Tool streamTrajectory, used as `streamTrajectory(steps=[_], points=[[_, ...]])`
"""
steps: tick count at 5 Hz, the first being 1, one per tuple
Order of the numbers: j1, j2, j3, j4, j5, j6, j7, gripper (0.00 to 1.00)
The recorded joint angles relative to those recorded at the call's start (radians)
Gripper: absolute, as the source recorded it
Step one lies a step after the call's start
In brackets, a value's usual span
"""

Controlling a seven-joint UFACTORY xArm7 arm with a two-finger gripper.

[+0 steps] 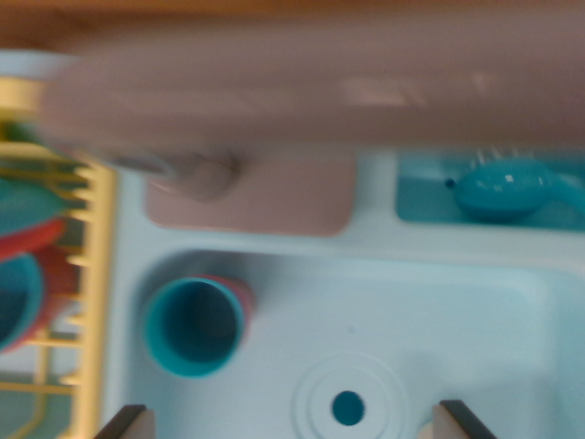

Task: Pick detergent from the sink

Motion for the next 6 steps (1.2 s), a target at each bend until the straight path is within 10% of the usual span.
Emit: streamTrajectory(steps=[6], points=[[-0.0298,0.010,-0.031,-0.131,0.0121,-0.136,-0.068,0.00]])
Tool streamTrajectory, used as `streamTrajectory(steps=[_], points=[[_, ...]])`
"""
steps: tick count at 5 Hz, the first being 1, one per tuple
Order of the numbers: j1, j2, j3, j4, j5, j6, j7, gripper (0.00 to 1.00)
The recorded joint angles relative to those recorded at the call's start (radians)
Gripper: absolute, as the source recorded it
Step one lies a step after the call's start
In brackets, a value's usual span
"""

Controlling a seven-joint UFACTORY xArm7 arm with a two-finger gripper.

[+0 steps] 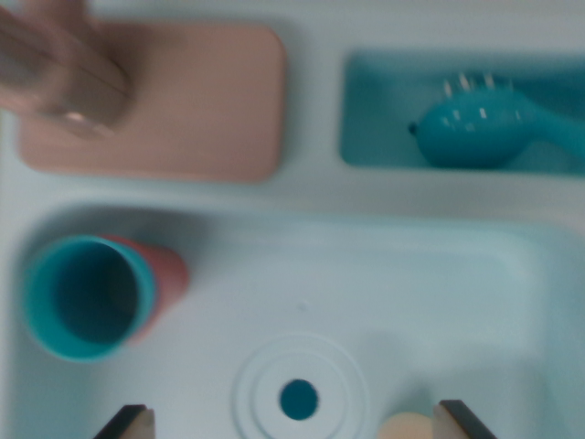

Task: Pick detergent from the sink

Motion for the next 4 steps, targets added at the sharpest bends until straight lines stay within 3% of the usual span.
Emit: streamTrajectory(steps=[1,2,3,4], points=[[-0.0090,0.003,-0.009,-0.040,0.0037,-0.041,-0.021,0.00],[-0.0090,0.003,-0.009,-0.040,0.0037,-0.041,-0.021,0.00],[-0.0173,0.006,-0.018,-0.076,0.0070,-0.079,-0.040,0.00],[-0.0173,0.006,-0.018,-0.076,0.0070,-0.079,-0.040,0.00]])
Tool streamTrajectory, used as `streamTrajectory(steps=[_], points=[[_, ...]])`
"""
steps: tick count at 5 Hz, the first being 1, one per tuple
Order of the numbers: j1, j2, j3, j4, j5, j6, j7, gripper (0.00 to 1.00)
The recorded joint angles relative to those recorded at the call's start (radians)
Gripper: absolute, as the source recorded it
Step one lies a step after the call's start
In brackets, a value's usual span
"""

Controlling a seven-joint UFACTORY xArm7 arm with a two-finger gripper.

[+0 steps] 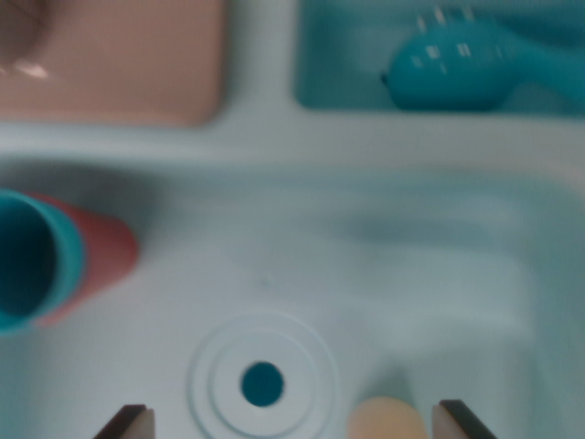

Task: Pick detergent from the sink

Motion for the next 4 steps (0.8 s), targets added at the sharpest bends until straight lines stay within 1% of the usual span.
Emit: streamTrajectory(steps=[1,2,3,4], points=[[-0.0072,0.003,-0.008,-0.032,0.0029,-0.033,-0.017,0.00],[-0.0072,0.003,-0.008,-0.032,0.0029,-0.033,-0.017,0.00],[-0.0140,0.005,-0.015,-0.062,0.0057,-0.064,-0.032,0.00],[-0.0140,0.005,-0.015,-0.062,0.0057,-0.064,-0.032,0.00]])
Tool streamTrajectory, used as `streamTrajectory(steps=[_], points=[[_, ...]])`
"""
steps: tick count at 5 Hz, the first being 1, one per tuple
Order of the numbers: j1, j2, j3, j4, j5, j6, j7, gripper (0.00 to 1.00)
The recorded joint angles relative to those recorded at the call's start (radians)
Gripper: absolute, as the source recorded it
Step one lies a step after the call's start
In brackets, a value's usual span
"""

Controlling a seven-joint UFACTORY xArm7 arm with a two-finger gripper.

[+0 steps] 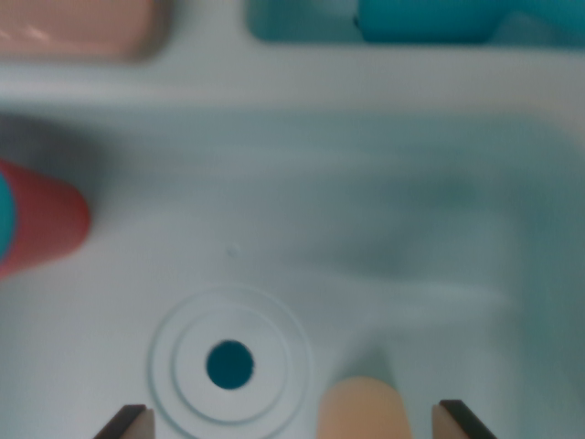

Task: Pick detergent from the sink

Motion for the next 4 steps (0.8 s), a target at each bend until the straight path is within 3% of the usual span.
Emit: streamTrajectory(steps=[1,4], points=[[-0.0052,0.002,-0.005,-0.023,0.0021,-0.024,-0.012,0.00],[-0.0094,0.003,-0.010,-0.041,0.0038,-0.043,-0.022,0.00]])
